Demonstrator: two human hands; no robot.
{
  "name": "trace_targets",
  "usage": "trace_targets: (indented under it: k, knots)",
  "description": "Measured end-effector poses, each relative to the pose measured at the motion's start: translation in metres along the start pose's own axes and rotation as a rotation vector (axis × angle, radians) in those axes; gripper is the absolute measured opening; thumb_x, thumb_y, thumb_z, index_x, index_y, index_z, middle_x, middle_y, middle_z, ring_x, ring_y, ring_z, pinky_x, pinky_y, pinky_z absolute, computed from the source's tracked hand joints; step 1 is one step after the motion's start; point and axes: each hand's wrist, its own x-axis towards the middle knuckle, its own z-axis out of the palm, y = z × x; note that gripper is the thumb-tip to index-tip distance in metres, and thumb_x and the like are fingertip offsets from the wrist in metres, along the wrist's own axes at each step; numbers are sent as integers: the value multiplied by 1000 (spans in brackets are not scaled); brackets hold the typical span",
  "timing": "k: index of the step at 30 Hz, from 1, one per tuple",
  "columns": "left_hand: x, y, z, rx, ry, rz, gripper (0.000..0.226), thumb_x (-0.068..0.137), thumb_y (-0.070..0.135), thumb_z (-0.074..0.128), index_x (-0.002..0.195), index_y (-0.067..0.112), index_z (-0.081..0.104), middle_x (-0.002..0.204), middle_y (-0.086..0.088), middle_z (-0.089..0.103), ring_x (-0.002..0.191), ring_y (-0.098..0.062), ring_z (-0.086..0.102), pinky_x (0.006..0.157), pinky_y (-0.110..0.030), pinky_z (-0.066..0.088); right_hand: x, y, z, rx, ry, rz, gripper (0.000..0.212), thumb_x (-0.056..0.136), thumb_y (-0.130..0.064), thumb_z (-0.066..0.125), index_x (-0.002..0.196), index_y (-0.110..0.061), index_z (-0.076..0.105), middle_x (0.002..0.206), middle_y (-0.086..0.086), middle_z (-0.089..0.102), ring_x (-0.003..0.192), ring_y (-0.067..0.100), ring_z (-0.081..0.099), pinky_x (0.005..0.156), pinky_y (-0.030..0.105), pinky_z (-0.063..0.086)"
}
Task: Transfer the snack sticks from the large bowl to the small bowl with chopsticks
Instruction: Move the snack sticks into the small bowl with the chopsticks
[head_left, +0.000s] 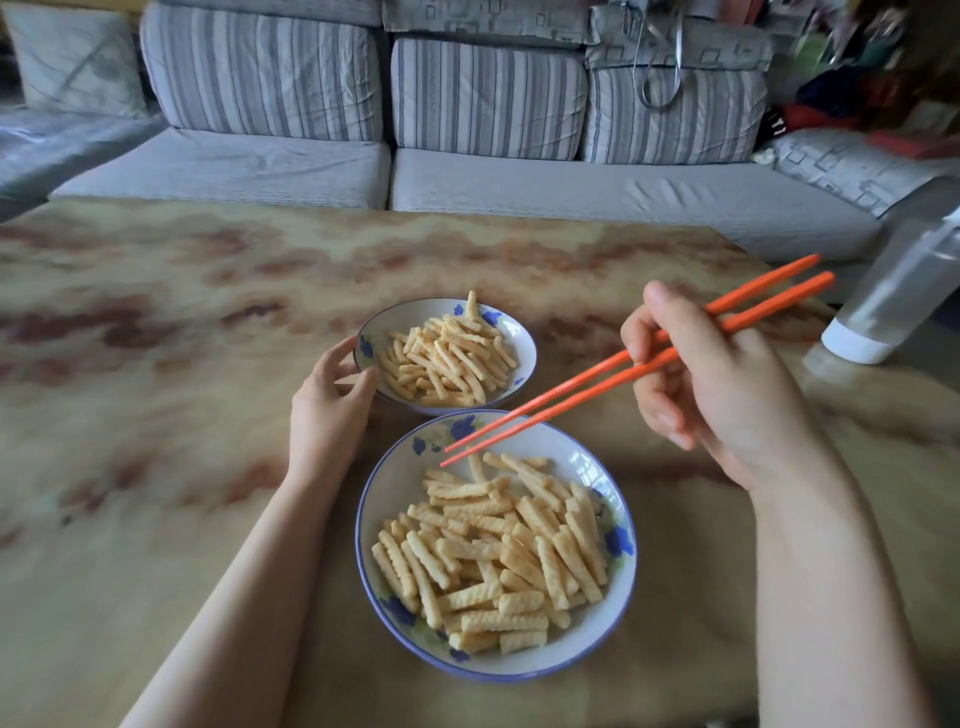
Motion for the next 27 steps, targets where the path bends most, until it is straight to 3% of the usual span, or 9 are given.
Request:
trace_targets:
  k: [2,7,14,17,21,27]
  knots:
    - [0,1,0,-5,1,-2,42,89,18,57,131,26,57,98,6,68,70,-13,66,69,-17,51,-4,-4,-1,-34,-64,19,42,96,-39,41,63,-15,52,35,4,36,29,16,27,34,18,20]
    - [-1,2,0,-4,7,-4,41,90,16,57,130,26,58,98,5,66,60,0,61,55,-2,41,-5,-4,1,-140,-103,19,42,99,-34,42,65,-12,53,36,6,38,31,19,29,34,18,23]
    - [-1,2,0,4,14,-7,40,89,17,57,128,25,59,98,7,66,57,5,60,55,-1,40,3,3,4,-25,78,-9,45,101,-33,40,61,-16,50,38,5,38,29,18,30,35,20,23]
    - [0,2,1,-4,16,-14,41,89,17,57,129,27,59,95,10,65,53,9,58,54,-2,41,11,9,8,128,261,-48,47,102,-28,41,57,-20,51,42,2,42,29,17,32,36,19,23]
    - [0,1,0,-7,16,-13,41,89,18,57,129,27,58,94,10,65,59,1,61,54,-3,42,26,25,19,208,485,-49,41,102,-25,40,63,-14,46,38,-4,43,29,15,36,34,18,26]
    - [0,1,1,0,13,-12,42,90,18,57,130,26,57,102,5,68,66,-7,64,58,-10,46,40,52,35,176,512,-30,39,104,-27,38,68,-13,47,37,-5,44,32,15,41,35,22,32]
